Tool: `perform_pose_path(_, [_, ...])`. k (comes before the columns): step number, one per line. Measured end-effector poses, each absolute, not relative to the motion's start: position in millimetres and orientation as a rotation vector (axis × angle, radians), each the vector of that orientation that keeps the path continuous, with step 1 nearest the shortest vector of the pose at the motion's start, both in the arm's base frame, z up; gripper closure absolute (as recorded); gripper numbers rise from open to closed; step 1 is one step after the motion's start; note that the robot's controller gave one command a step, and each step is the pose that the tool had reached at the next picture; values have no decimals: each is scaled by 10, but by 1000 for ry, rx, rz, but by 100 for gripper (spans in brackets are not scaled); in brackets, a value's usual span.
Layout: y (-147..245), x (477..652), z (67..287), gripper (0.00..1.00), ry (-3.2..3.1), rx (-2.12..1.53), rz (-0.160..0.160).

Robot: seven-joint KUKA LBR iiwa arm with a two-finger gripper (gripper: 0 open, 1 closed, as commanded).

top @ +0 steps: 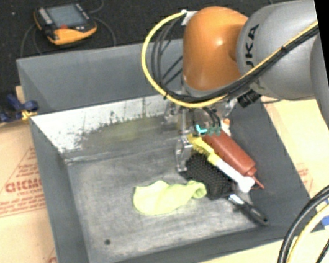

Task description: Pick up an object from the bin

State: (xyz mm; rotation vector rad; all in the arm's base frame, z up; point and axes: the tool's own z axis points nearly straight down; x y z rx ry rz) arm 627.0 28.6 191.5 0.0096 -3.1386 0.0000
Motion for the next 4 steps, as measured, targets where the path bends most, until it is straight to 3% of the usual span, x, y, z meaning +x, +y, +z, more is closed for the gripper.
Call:
perform_pose_path(1, [285, 6287, 1960, 0, -3147, 9, 0])
perform_pose_path(2, [276, 5912, 1397, 0, -3141, 197, 2])
perform_pose_path(3, [269, 5311, 1541, 0, -3134, 209, -1])
perform_pose_path(4, [439, 5528, 1332, 0, -3138, 238, -1])
